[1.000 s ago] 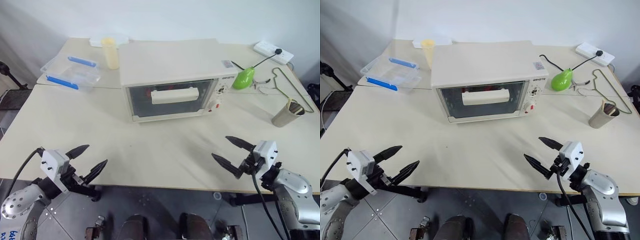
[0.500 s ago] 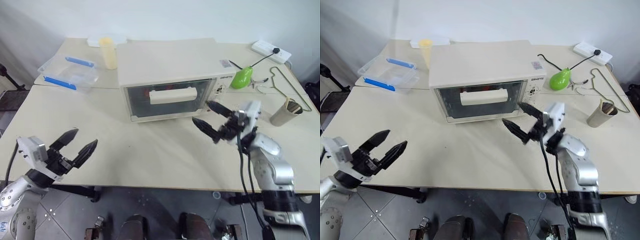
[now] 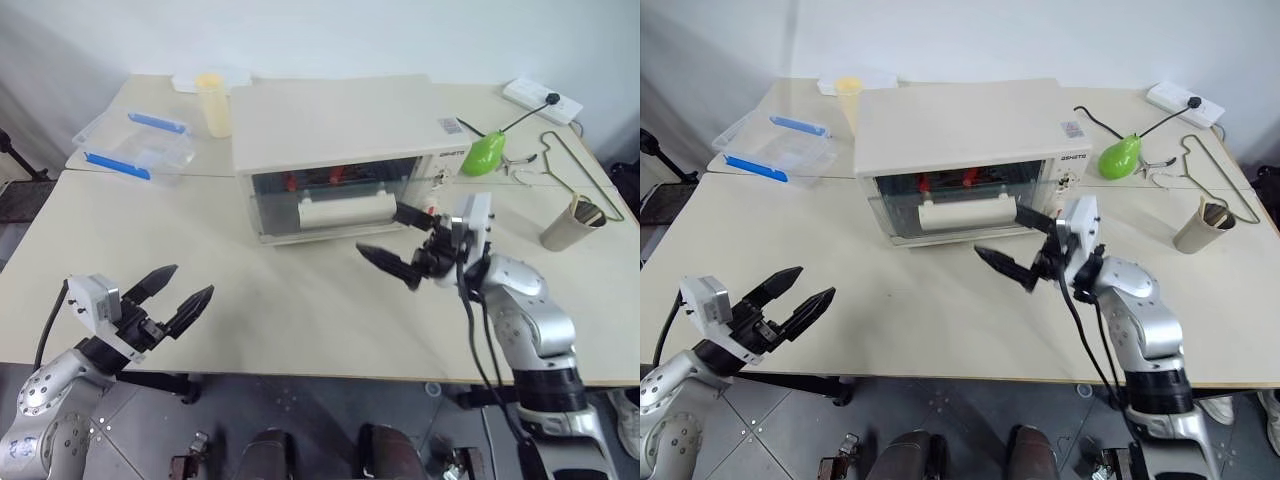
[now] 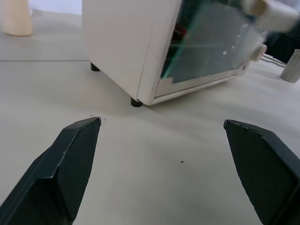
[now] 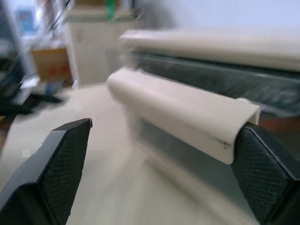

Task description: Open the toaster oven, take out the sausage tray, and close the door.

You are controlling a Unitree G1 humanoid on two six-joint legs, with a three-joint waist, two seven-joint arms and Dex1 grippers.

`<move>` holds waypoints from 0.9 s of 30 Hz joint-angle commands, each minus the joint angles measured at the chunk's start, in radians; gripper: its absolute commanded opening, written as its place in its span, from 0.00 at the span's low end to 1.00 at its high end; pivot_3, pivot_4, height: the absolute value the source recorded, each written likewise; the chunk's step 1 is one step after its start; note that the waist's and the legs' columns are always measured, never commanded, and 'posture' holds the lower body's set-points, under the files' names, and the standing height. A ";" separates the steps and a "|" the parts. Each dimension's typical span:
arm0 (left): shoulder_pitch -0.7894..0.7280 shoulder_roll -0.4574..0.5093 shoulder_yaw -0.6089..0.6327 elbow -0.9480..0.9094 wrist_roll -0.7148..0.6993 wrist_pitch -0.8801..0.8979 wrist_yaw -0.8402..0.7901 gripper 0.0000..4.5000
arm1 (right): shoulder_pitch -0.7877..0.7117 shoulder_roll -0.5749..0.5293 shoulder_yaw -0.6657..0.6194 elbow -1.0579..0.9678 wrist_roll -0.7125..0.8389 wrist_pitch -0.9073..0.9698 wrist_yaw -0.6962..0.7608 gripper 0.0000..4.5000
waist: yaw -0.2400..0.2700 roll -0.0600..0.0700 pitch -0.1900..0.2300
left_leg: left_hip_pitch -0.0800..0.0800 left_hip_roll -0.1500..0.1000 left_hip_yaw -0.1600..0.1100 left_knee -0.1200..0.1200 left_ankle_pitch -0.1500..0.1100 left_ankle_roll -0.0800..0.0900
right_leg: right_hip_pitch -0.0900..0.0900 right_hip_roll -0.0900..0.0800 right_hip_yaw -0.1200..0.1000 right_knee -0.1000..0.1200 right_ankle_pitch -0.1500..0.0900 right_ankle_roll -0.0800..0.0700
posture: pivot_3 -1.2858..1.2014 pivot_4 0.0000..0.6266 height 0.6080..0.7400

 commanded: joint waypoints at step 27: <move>-0.599 -0.032 -0.255 0.315 0.024 0.015 -0.203 0.00 | 0.034 -0.035 0.020 0.014 -0.152 -0.322 0.073 1.00 | 0.001 -0.001 0.000 | 0.000 0.000 0.004 0.001 0.000 0.000 | -0.003 0.001 0.002 0.003 0.000 0.000 | 0.52 0.24 1.00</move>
